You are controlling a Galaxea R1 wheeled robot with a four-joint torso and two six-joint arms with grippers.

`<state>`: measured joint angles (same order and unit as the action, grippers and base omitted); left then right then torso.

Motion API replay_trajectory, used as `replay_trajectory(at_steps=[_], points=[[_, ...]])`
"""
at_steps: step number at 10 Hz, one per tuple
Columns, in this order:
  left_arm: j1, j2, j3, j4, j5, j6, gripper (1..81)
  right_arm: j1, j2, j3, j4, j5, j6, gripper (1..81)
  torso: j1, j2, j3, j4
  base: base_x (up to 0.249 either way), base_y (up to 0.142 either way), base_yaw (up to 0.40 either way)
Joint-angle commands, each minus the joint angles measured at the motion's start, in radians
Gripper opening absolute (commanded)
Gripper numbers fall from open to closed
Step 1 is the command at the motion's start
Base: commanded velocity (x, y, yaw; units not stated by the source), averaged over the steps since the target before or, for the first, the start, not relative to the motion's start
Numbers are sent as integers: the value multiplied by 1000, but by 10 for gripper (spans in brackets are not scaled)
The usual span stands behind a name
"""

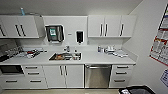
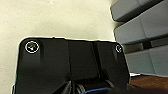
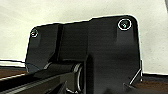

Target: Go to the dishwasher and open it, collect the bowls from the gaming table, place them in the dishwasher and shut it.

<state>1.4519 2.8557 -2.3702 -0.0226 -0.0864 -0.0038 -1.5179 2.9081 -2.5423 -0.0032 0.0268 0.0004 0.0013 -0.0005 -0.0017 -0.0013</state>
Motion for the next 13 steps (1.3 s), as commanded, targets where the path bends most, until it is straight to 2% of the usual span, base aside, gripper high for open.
replay_trajectory(at_steps=[1, 13], points=[[-57, -8, 12, 0, 46, -1, 811, 47, -8, 2, 6, -51, -2, 811, 0, 0, 0, 0, 101, 0, 0], [-57, -10, 12, -2, 40, -1, 811, 52, -7, 2, 6, -51, -2, 811, 0, 0, 0, 0, 105, 0, 0]])
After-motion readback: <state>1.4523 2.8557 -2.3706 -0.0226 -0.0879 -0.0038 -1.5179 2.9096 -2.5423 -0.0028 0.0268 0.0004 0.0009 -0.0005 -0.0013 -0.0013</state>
